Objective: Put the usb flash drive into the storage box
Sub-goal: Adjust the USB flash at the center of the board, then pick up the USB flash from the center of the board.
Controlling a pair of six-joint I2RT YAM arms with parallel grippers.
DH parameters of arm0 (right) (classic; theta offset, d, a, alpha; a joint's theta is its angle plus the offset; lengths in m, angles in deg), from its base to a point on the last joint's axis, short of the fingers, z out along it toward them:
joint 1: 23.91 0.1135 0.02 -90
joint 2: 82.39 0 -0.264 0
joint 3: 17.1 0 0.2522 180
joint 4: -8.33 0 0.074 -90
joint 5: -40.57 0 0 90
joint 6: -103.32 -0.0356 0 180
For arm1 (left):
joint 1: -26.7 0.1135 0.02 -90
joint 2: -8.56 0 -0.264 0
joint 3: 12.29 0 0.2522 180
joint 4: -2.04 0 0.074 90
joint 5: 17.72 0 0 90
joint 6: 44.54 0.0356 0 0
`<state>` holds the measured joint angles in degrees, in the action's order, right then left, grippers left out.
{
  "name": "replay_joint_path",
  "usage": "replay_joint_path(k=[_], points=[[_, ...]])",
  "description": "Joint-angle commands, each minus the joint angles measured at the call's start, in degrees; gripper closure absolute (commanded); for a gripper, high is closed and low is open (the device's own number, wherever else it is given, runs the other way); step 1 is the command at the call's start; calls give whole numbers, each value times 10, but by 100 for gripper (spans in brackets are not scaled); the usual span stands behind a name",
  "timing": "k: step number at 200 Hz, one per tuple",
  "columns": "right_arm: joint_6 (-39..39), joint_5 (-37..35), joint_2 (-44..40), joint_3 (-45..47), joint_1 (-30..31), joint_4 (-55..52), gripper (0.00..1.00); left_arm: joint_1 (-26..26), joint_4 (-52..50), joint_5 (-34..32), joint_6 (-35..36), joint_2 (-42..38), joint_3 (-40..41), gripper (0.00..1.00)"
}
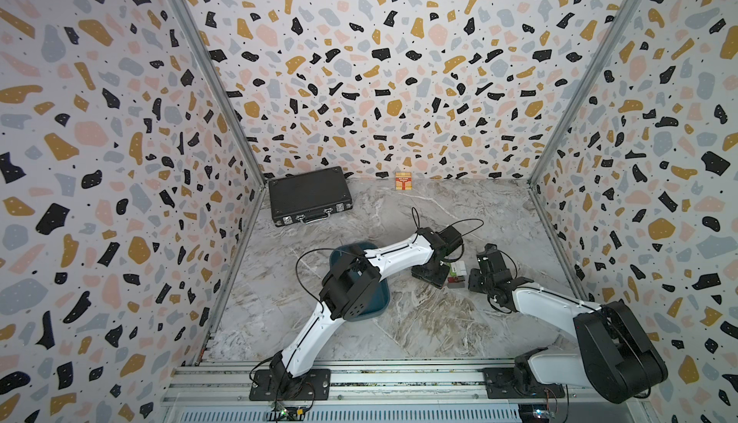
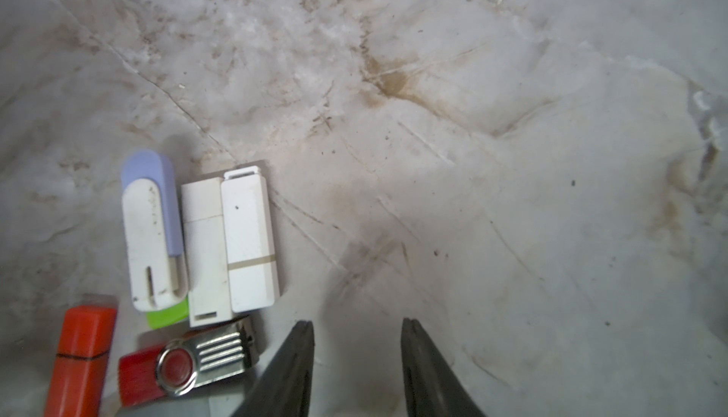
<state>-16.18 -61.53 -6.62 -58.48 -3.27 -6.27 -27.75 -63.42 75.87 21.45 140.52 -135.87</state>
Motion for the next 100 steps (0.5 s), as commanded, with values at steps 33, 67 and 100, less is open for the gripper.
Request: replay_joint_path(k=[33,67,100], points=[[3,-13,0,-20,4,-13,58,-8,22,13,-13,-3,-2,42],[2,-12,2,-21,3,-13,58,-16,13,5,-17,24,-29,42],[3,-12,3,-22,4,-13,58,-26,0,-9,-16,46,-52,42]])
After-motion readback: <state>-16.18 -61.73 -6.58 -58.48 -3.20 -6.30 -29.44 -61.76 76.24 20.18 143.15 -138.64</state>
